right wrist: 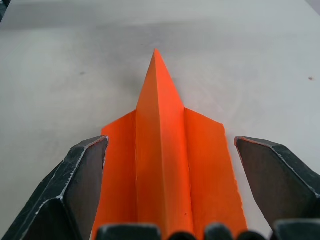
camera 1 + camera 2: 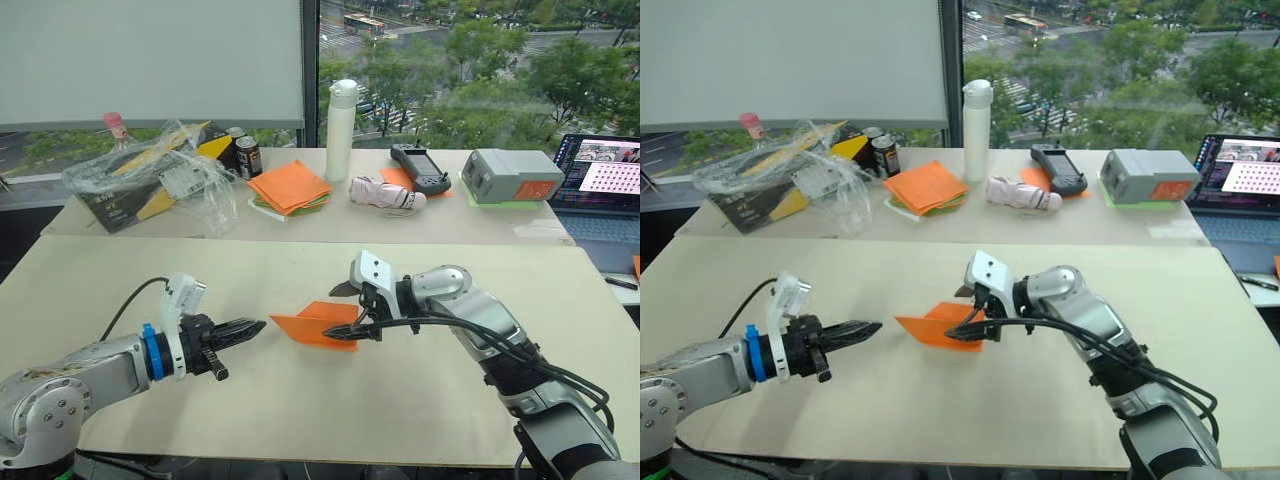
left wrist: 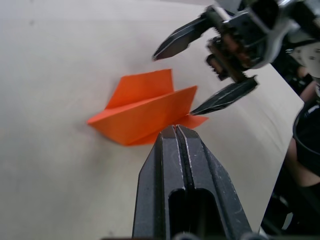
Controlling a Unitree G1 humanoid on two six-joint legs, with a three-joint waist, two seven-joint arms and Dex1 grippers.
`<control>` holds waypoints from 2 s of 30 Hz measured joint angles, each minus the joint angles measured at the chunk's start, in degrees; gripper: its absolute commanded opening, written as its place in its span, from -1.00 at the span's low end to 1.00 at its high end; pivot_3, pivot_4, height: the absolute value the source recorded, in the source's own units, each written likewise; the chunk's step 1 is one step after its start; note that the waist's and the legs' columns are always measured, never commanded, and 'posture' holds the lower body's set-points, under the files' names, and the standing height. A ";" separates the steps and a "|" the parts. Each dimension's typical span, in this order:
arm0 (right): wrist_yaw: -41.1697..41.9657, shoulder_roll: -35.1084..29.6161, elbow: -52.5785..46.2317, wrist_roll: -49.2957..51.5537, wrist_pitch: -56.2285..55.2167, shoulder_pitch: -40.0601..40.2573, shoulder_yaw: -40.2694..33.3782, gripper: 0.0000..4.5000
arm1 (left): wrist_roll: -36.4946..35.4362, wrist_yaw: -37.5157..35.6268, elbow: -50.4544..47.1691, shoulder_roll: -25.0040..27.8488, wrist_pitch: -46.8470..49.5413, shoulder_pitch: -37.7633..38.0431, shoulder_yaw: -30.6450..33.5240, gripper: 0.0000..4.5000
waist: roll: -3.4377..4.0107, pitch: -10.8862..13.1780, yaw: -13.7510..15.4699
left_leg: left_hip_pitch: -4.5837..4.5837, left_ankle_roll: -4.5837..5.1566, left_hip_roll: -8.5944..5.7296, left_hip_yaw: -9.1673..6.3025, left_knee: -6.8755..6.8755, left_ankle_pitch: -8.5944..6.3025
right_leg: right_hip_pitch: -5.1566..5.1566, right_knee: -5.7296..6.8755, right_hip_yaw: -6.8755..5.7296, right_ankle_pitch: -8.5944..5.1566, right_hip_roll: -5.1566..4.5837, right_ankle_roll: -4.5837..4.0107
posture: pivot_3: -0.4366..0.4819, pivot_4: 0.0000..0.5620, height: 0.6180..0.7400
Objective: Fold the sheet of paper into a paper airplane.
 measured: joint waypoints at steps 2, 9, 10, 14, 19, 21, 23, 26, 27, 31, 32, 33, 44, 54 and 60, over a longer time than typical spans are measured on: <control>0.22 0.43 0.11 -0.32 -0.27 0.00 0.05 0.98 | 1.06 -2.36 -0.89 1.67 -2.14 0.46 -1.00 -1.00 | 0.00 0.00 -0.01 | 0.00 0.00 0.00 0.00 0.00 0.00 | 0.00 0.00 0.00 0.00 0.00 0.00 | -0.05 -0.47 1.00; 0.64 2.01 1.00 -1.76 -2.40 0.00 0.14 0.98 | 5.89 -5.22 -1.89 3.73 -7.46 2.68 -5.57 -1.00 | 0.01 0.01 -0.08 | 0.00 0.01 0.01 0.00 -0.01 -0.01 | 0.00 0.01 0.00 0.00 0.02 0.00 | -0.05 -0.47 1.00; 0.81 2.17 1.11 -1.92 -2.43 0.00 0.23 0.98 | 6.40 -5.22 -1.88 3.73 -7.90 2.97 -5.85 -1.00 | 0.01 0.01 -0.09 | 0.00 0.01 0.01 0.00 -0.01 0.00 | 0.00 0.01 0.00 0.00 0.02 0.00 | -0.05 -0.47 1.00; 1.47 2.67 1.20 -2.19 -2.79 0.00 0.39 0.45 | 6.98 -5.15 -1.87 3.71 -8.48 3.54 -6.69 -1.00 | 0.01 0.01 -0.06 | 0.00 0.01 0.01 0.00 -0.01 -0.01 | 0.00 0.02 0.00 0.00 0.02 0.00 | -0.05 -0.47 1.00; 1.63 2.76 1.38 -3.06 -3.30 -0.01 0.74 0.15 | 7.00 -4.55 -1.88 3.65 -9.28 4.23 -6.94 -1.00 | 0.01 0.01 -0.10 | 0.00 0.01 0.01 0.00 -0.01 -0.01 | 0.00 0.03 -0.01 0.00 0.02 0.00 | -0.05 -0.47 1.00; 1.63 2.87 1.75 -3.32 -3.30 -0.02 1.13 0.15 | 7.02 -4.40 -1.88 3.65 -9.37 4.41 -6.96 -1.00 | 0.01 0.01 -0.10 | 0.01 0.01 0.01 0.00 -0.01 -0.01 | 0.00 0.04 -0.01 0.00 0.02 0.00 | -0.05 -0.47 1.00; 1.64 3.25 2.24 -4.04 -3.30 -0.10 1.64 0.15 | 7.18 -4.06 -1.87 3.65 -9.48 4.47 -6.98 -1.00 | 0.01 0.01 -0.11 | 0.01 0.01 0.01 0.00 -0.01 -0.01 | 0.00 0.03 0.00 0.00 0.02 0.00 | -0.05 -0.47 1.00; 1.68 3.62 2.92 -4.67 -3.29 -0.15 2.39 0.15 | 7.43 -3.54 -1.87 3.64 -9.76 4.46 -7.00 -1.00 | 0.01 0.01 -0.09 | 0.01 0.01 0.01 0.00 -0.01 0.00 | 0.00 0.04 0.00 0.00 0.02 0.00 | -0.05 -0.47 1.00; 1.68 3.66 3.25 -4.93 -3.29 -0.18 2.55 0.15 | 7.43 -3.43 -1.87 3.64 -9.85 4.46 -7.02 -1.00 | 0.01 0.01 -0.09 | 0.01 0.01 0.01 0.00 -0.01 0.00 | 0.00 0.04 0.00 0.00 0.02 0.00 | -0.05 -0.47 1.00; 1.43 4.24 6.02 -6.69 -3.27 -0.83 3.31 0.15 | 7.44 -3.32 -1.87 3.64 -10.13 4.46 -7.27 -1.00 | 0.01 0.01 -0.13 | 0.02 0.01 0.01 0.00 -0.01 0.00 | 0.00 0.05 -0.01 0.00 0.02 0.00 | -0.05 -0.47 1.00; 1.43 4.57 6.66 -6.92 -3.24 -0.87 3.36 0.15 | 7.44 -3.31 -1.87 3.64 -10.16 4.46 -7.32 -1.00 | 0.01 0.01 -0.14 | 0.02 0.01 0.01 0.00 -0.01 0.00 | 0.00 0.05 0.00 0.00 0.02 0.00 | -0.05 -0.47 1.00; 1.44 4.82 7.06 -7.06 -3.22 -0.87 3.51 0.15 | 7.44 -3.31 -1.87 3.64 -10.18 4.46 -7.36 -1.00 | 0.01 0.01 -0.15 | 0.01 0.01 0.01 0.00 -0.01 0.00 | -0.01 0.05 0.00 0.00 0.02 0.00 | -0.05 -0.47 1.00; 1.60 5.88 8.64 -9.24 -3.28 -1.14 4.59 0.15 | 7.78 -2.65 -1.87 3.61 -10.23 4.44 -7.98 -1.00 | 0.01 0.01 -0.14 | 0.02 0.01 0.01 0.00 0.00 0.00 | -0.01 0.07 -0.01 0.00 0.02 0.00 | -0.05 -0.47 1.00; 1.53 5.96 9.06 -10.93 -3.59 -1.16 4.60 -0.40 | 8.55 -1.84 -1.87 3.11 -10.23 4.45 -8.05 -1.00 | 0.01 0.00 -0.14 | 0.04 0.01 0.01 0.00 0.00 0.00 | 0.01 0.09 -0.01 0.00 0.02 0.00 | -0.05 -0.47 1.00; 1.40 5.96 8.51 -11.02 -3.58 -0.72 4.59 -0.99 | 8.62 -1.50 -1.84 2.64 -10.23 4.43 -8.18 -1.00 | 0.02 0.00 -0.18 | 0.05 0.01 0.01 0.00 0.00 0.00 | 0.01 0.10 0.00 0.00 0.02 0.00 | -0.05 -0.47 1.00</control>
